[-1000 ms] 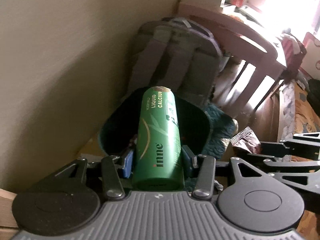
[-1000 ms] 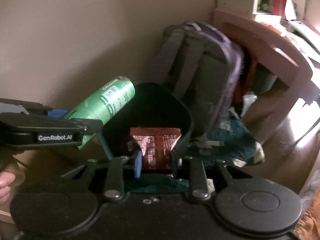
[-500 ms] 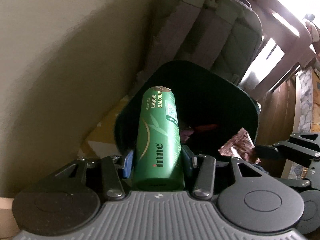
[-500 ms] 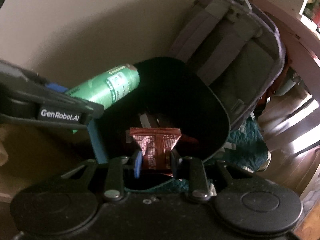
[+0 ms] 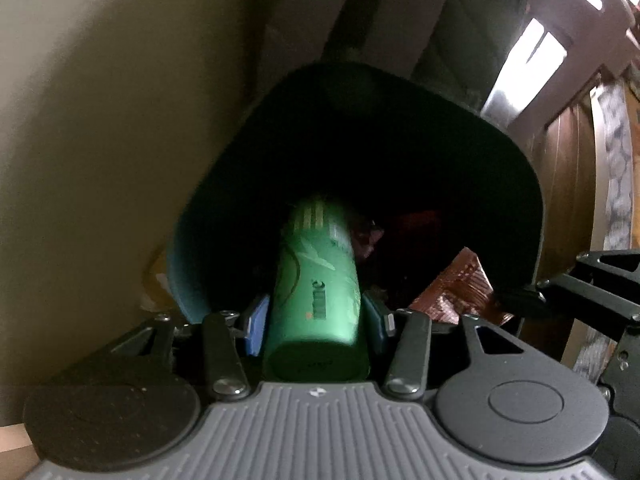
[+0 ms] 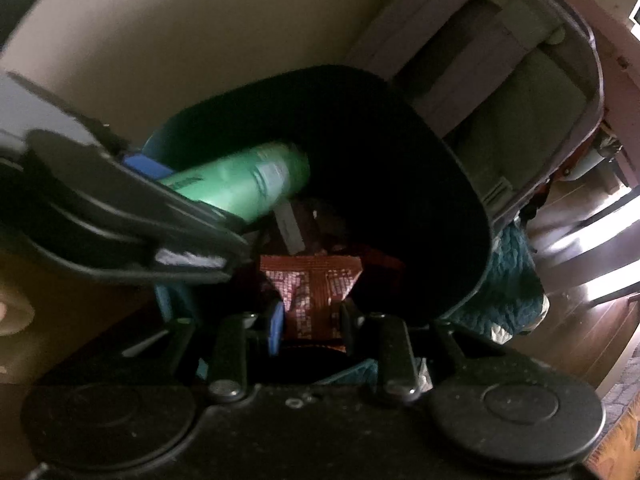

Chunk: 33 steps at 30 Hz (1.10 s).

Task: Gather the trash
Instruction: 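Open left tool to drop bottle while right tool drops wrapper into bin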

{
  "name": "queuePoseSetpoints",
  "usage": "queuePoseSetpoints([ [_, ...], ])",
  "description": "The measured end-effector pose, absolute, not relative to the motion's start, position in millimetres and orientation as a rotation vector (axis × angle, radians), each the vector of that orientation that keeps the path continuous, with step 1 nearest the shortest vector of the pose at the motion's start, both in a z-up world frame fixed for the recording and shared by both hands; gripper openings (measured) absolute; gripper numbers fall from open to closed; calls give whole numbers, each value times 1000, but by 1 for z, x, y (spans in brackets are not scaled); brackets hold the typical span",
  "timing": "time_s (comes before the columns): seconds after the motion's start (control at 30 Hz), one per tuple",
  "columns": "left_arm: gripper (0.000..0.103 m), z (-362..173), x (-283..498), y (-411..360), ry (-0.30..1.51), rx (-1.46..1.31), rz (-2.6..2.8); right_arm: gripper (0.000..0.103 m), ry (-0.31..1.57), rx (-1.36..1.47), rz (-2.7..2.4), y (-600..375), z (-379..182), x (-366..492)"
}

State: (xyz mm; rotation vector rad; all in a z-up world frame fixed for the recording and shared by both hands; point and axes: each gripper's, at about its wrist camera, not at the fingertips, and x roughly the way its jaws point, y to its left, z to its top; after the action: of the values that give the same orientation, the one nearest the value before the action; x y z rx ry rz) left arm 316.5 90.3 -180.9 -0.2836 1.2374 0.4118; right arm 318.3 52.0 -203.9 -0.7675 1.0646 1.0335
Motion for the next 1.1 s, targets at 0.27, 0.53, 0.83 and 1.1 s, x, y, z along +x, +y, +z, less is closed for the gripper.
queuePoseSetpoints([
  [0.27,48,-199,323,95,1284,-303,402,31,1112,-802,1038,52,-212,316],
  [0.53,64,-186,313,96,1236,-339,392,38,1097,-771,1049,37,-203,315],
  [0.83,66,-147,297,82,1139,-301,362,51,1094,-651,1063,10,-171,319],
  [1.1,66,-99,269,67,1030,-221,309,59,1051,-505,1035,-31,-124,317],
])
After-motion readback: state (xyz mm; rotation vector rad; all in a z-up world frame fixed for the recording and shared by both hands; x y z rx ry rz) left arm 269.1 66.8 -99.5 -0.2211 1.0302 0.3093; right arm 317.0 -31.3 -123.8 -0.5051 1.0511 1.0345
